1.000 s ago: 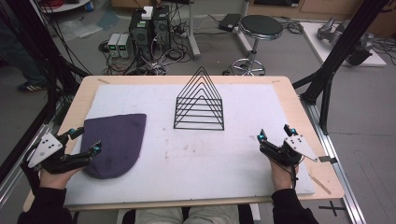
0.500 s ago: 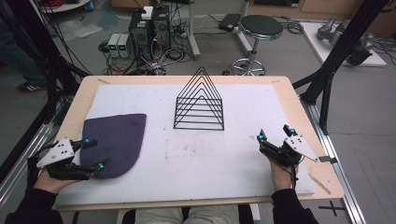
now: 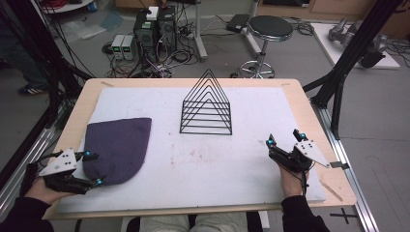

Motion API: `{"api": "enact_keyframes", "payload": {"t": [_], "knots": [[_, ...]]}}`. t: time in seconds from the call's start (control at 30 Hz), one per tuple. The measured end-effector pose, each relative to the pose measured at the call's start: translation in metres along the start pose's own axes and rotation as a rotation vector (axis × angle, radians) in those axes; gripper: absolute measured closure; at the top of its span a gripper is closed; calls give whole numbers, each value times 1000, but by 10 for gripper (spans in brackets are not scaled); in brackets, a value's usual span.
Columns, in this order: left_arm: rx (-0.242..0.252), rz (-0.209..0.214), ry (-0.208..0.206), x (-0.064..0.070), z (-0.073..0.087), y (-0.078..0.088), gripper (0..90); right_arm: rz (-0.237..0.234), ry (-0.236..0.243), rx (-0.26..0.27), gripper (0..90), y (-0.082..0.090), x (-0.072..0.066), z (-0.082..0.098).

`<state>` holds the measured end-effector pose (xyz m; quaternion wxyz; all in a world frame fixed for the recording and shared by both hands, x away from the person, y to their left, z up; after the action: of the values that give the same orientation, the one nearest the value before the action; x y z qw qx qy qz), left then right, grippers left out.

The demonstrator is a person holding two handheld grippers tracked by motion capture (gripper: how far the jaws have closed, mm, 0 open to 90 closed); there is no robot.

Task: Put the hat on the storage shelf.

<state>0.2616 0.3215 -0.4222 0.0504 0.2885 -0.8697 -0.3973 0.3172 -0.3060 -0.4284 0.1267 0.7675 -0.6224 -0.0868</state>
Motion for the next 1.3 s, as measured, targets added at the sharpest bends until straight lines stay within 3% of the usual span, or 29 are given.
{"api": "enact_keyframes", "payload": {"t": [0.13, 0.3, 0.33, 0.6, 0.67, 0.9, 1.03, 1.3], "knots": [[-45, 14, -26, 2, 3, -2, 230, -4, -3, 1, 106, 0, 0, 0], [-64, 18, -49, 1, 6, -2, 230, -8, -13, 2, 106, 0, 0, 0], [-91, 21, -64, 2, 7, -3, 230, -7, -12, 2, 106, 0, 1, 0], [-162, 19, -77, 3, 9, -9, 229, -8, -18, 2, 106, 0, 1, 0], [-199, 24, -108, 3, 10, -9, 229, -8, -21, 3, 106, 0, 1, 0], [-235, 23, -142, 3, 9, -15, 234, 3, -40, 13, 106, 2, 2, 0], [-261, 43, -136, 4, 10, -22, 240, 3, -48, 11, 106, 2, 3, 0], [-238, 80, -98, -1, 12, -26, 252, 26, -50, 28, 106, 4, 4, -1]]}}
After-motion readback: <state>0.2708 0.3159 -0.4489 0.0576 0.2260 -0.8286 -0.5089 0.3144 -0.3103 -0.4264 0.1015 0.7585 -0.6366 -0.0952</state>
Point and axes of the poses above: each handheld gripper's, and its own axes: y roughly backward along the jaws, z roughly out of its underside, x roughly to its right, the point moved 2 cm from there along -y, roughly forward along the jaws, and after that the axes turned 12 degrees about -x, right-handed, at the moved point
